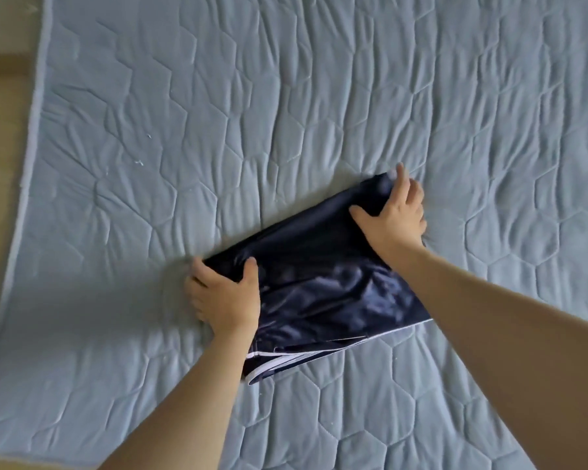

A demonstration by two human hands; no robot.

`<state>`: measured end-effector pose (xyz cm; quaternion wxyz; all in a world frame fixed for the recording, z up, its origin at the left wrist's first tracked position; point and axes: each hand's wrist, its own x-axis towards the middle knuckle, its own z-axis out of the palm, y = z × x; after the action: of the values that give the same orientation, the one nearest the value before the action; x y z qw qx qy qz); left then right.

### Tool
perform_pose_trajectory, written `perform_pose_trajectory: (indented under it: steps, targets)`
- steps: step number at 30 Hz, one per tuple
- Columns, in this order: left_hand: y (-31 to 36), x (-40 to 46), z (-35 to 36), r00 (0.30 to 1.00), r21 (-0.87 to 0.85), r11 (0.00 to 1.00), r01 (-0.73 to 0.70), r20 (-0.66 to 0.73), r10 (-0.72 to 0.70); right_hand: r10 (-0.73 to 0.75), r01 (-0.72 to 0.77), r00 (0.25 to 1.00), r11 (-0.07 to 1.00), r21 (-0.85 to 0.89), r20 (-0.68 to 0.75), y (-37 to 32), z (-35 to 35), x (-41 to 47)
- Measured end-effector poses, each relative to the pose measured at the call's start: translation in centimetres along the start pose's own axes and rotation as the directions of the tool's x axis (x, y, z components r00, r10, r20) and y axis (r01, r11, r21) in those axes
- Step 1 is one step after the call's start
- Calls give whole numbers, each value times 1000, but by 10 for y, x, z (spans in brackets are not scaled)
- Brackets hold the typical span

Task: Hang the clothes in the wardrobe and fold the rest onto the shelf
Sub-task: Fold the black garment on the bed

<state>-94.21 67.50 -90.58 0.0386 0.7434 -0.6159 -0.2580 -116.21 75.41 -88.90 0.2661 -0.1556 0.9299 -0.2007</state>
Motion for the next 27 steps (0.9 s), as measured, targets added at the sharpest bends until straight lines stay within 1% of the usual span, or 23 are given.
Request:
perform_pose_trajectory:
  steps: [1,3,5,7,9,11,12,15,17,19,23,25,27]
  targets:
    - [0,5,-1,995,-77,992,97,41,-94,72,-72,996,997,-2,45,-8,0,10]
    - [2,13,-5,980,-238,954,183,123,-157,145,-140,978,989,-46,148,-16,-3,22]
    - [7,15,-15,945,-366,880,302,240,-224,173,-182,961,983,23,216,-19,-11,21]
    - [12,14,-34,878,-386,817,429,391,-276,180,-203,950,977,66,256,-25,-26,9]
    - [19,11,-57,815,-361,793,490,514,-269,196,-235,931,967,95,309,-34,-47,-8]
    - [30,1,-83,783,-327,816,477,579,-226,231,-282,914,953,112,335,-44,-71,-27]
    - [39,-6,-101,782,-330,826,458,592,-197,243,-295,907,950,106,343,-53,-89,-38]
    - [62,-29,-152,816,-394,830,395,565,-120,267,-319,908,940,119,324,-74,-140,-70]
    - [82,-49,-208,844,-469,807,358,533,-64,229,-306,918,929,208,324,-95,-193,-103]
    - [100,-67,-263,865,-541,784,304,502,11,206,-305,930,894,328,304,-115,-242,-134]
    - [140,-102,-391,894,-670,710,216,429,132,152,-315,938,752,580,312,-169,-341,-194]
    - [156,-119,-461,905,-720,679,140,372,208,83,-284,945,689,667,317,-205,-392,-224]
    - [167,-135,-520,907,-758,650,56,311,285,-1,-239,948,661,711,319,-240,-432,-247]
